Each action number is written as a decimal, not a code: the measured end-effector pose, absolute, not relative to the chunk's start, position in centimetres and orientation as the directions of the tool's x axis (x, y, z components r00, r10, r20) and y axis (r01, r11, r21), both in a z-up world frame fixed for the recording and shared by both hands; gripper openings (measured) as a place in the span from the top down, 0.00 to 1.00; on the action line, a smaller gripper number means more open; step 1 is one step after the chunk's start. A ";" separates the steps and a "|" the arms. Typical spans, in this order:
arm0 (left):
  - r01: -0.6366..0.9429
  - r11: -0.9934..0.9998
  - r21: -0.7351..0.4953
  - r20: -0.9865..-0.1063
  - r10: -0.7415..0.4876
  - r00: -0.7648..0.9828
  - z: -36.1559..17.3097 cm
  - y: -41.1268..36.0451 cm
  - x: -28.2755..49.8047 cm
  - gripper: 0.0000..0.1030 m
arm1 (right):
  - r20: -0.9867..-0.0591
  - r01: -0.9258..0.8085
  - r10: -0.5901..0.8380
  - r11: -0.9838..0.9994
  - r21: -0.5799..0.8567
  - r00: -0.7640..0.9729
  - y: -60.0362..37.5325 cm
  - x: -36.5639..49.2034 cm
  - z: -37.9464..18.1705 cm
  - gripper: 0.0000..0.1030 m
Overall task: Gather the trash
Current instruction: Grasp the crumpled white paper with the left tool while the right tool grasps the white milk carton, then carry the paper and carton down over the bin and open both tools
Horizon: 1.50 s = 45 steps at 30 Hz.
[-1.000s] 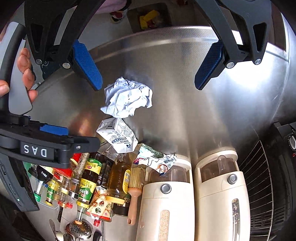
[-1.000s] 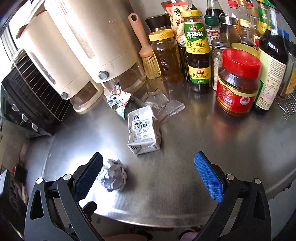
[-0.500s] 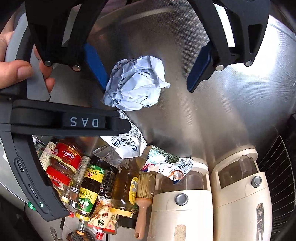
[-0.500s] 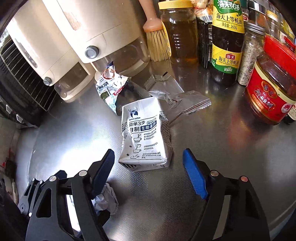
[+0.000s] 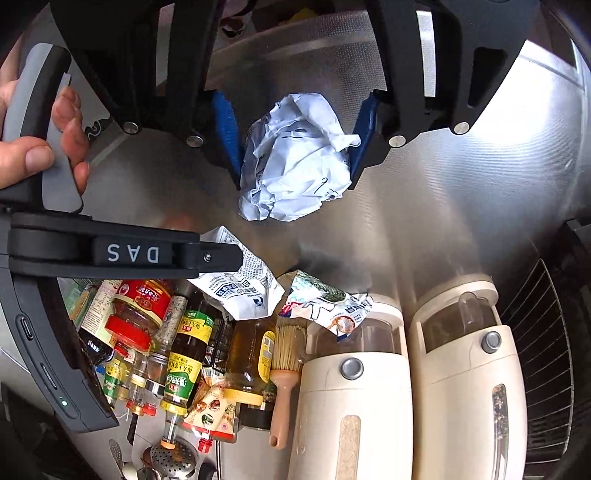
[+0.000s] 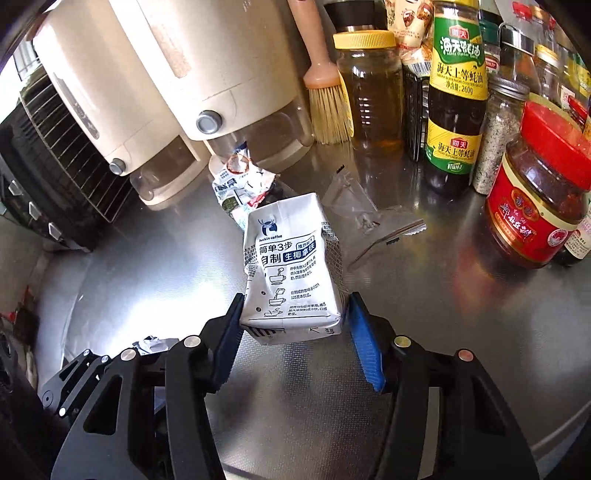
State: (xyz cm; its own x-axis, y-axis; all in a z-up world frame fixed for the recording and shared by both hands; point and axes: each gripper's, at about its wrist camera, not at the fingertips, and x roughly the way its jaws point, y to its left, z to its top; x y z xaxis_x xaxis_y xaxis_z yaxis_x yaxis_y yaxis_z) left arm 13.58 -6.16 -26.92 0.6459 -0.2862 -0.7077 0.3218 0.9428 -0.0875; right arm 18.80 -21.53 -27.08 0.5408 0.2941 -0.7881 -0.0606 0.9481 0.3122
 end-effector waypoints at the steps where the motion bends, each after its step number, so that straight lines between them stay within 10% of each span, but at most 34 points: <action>1: 0.316 0.945 -0.084 -0.705 -0.281 0.652 -26.5 -5.9 13.2 0.52 | -0.783 -0.067 0.297 0.947 0.313 0.547 -21.4 18.4 -26.5 0.45; 25: 0.274 0.960 -0.052 -0.631 -0.244 0.736 -21.0 -1.4 -4.1 0.51 | -0.722 -0.153 0.316 0.947 0.284 0.615 -20.0 -1.5 -20.5 0.45; 45: 0.257 0.960 -0.108 -0.702 -0.257 0.664 -30.1 -0.4 -10.4 0.51 | -0.765 -0.180 0.362 0.932 0.315 0.533 -18.2 -10.8 -28.4 0.45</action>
